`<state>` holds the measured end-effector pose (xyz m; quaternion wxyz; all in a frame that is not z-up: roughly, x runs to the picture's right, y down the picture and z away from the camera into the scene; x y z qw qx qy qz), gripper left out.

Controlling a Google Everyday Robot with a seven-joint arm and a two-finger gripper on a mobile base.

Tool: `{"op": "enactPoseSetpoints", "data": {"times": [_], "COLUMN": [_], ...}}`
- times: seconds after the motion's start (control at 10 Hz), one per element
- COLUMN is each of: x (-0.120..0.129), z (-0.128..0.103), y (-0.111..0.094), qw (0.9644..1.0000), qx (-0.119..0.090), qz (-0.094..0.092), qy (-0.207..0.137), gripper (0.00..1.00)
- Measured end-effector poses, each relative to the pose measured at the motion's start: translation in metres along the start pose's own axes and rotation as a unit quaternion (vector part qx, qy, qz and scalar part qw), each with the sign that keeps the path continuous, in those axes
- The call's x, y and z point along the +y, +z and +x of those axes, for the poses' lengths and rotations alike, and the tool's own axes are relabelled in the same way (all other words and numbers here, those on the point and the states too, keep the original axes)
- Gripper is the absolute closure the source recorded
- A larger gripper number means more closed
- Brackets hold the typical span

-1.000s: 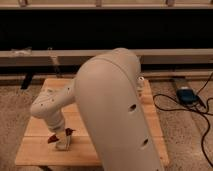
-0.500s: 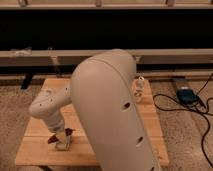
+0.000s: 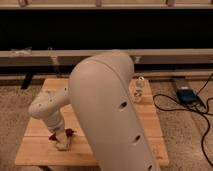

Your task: Place the pepper on the white sponge

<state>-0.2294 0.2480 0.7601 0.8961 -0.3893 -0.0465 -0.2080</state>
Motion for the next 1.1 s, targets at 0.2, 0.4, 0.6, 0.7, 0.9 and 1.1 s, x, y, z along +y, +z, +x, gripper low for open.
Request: {"op": "enactPoseSetpoints", "data": {"times": [0.2, 0.4, 0.6, 0.7, 0.9, 1.1], "x": [0.001, 0.0, -0.004, -0.007, -0.02, -0.024], "z": [-0.001, 0.0, 0.005, 0.007, 0.023, 0.026], "y": [0.001, 0.0, -0.009, -0.014, -0.039, -0.046], "qw": [1.0, 1.0, 0.9999, 0.9997, 0.9977, 0.9968], "qx": [0.002, 0.001, -0.006, -0.011, -0.039, -0.049], "qz": [-0.003, -0.002, 0.01, 0.018, 0.043, 0.051], "qy": [-0.002, 0.0, 0.007, 0.012, 0.033, 0.038], "gripper": [0.36, 0.36, 0.36, 0.36, 0.36, 0.36]}}
